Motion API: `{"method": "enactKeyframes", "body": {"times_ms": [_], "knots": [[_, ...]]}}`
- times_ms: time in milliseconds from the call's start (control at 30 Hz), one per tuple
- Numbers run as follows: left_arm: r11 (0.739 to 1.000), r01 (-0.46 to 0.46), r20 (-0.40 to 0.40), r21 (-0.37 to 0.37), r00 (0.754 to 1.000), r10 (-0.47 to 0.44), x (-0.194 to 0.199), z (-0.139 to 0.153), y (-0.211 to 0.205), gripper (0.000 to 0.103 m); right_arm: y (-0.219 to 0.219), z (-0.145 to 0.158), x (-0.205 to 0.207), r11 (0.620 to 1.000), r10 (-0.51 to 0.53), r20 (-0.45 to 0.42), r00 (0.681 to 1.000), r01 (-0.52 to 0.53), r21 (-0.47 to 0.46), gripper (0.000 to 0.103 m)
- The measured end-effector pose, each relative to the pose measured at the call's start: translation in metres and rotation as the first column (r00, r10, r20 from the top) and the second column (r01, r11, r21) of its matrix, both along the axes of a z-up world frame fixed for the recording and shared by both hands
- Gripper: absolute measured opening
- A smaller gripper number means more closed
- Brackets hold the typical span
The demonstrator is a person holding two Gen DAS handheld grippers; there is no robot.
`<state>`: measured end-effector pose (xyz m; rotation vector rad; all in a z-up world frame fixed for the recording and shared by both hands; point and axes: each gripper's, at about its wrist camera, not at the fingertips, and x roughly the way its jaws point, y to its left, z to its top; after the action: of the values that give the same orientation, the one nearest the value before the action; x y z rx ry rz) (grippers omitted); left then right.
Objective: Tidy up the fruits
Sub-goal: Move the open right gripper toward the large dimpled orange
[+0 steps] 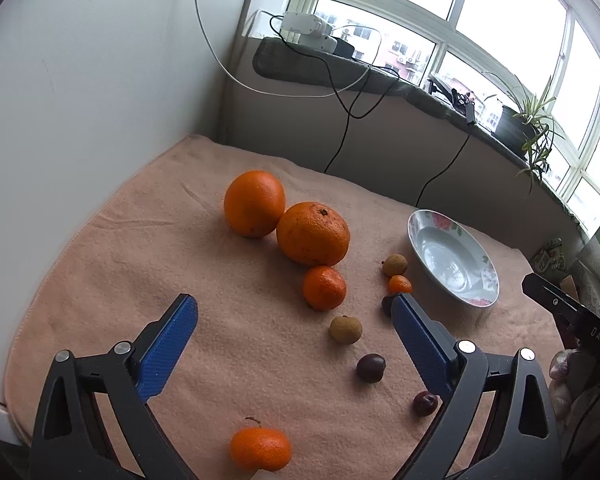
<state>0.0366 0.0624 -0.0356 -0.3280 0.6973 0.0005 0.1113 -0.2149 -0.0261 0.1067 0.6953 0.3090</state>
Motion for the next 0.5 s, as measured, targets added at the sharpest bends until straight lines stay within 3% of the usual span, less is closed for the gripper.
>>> {"method": "enactKeyframes", "body": {"times_ms": [267,500], "knots": [[1.0,-0.018,-0.038,0.0,0.999,0.018,0.022,-0.005,0.009,0.097,0.041,-0.002,0.043,0.987,0.155,-0.06,0.986,-0.152,0.047,0.103],[1.0,-0.023,-0.066,0.02,0.998,0.024,0.045,-0.008,0.007,0.098,0.087,-0.008,0.075,0.966,0.254,-0.098,0.962,-0.257,-0.014,0.103]]}}
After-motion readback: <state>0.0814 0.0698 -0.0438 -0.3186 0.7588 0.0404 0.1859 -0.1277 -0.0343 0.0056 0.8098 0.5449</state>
